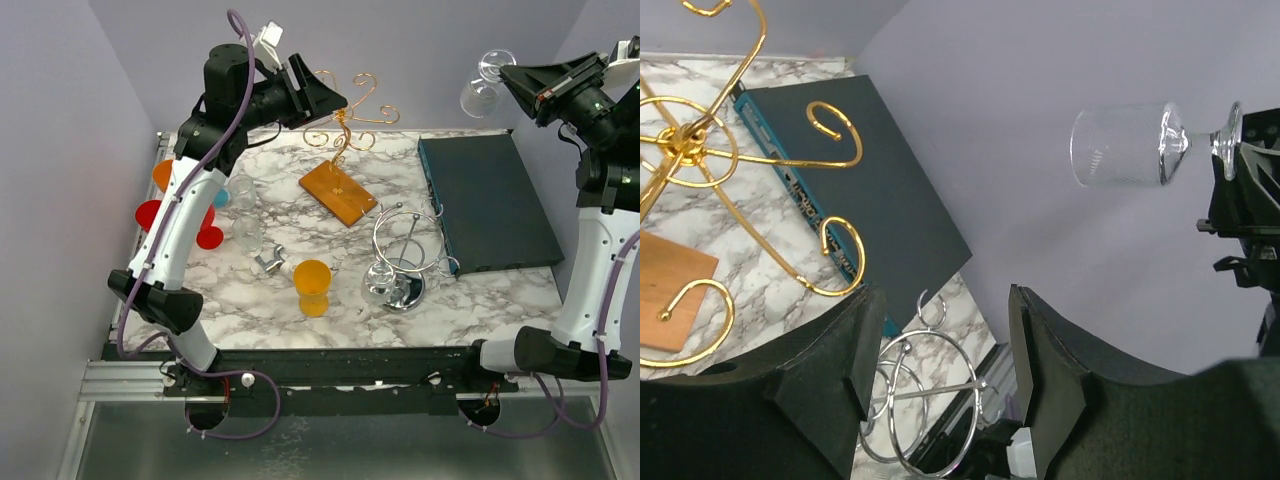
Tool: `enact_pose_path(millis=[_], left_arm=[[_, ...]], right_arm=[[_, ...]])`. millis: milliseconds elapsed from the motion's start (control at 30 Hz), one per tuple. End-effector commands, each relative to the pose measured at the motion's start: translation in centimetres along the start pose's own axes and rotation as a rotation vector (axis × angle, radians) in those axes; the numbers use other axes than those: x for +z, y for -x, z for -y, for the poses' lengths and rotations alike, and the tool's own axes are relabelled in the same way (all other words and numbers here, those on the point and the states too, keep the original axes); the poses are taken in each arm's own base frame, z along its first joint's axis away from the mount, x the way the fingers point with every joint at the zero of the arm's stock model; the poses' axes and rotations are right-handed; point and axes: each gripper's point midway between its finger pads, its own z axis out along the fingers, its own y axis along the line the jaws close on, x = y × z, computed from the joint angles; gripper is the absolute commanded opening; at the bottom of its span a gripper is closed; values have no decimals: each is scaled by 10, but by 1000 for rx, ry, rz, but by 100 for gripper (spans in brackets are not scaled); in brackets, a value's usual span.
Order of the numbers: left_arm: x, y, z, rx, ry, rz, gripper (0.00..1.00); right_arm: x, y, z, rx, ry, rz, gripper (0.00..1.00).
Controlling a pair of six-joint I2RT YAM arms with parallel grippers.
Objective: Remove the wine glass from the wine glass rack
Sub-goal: Place the wine glass at the center of the board.
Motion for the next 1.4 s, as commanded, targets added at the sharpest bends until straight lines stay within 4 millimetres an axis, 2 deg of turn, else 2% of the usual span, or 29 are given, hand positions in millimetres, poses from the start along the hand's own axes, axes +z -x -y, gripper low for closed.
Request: enact_pose_path(millis=[0,233,300,333,467,667,900,1133,1367], left_arm=[[6,16,34,-1,-134,21,59],[17,28,56,-54,-285,36,61],[18,30,57,-61,-301,50,61],[19,32,57,-63,-309,61,62],[16,43,59,-89,-403,106,67],[13,54,51,-133,-502,141,70],[6,60,61,-141,-638,162,70],[13,59,57,-188,-693,146,70],[6,61,67,-201,-800,146,70]], right_arm=[[7,-4,-51,-30,216,-58,1],[45,-35,-82,11,364,-168,1],[52,-37,-89,29,396,-177,1],[54,-44,-95,44,419,-198,1],[65,-54,-104,92,473,-232,1],[73,-62,-117,150,534,-280,1],[83,-79,-117,205,555,-337,1],[91,-93,-120,243,584,-386,1],[94,-104,-112,274,579,-417,0]])
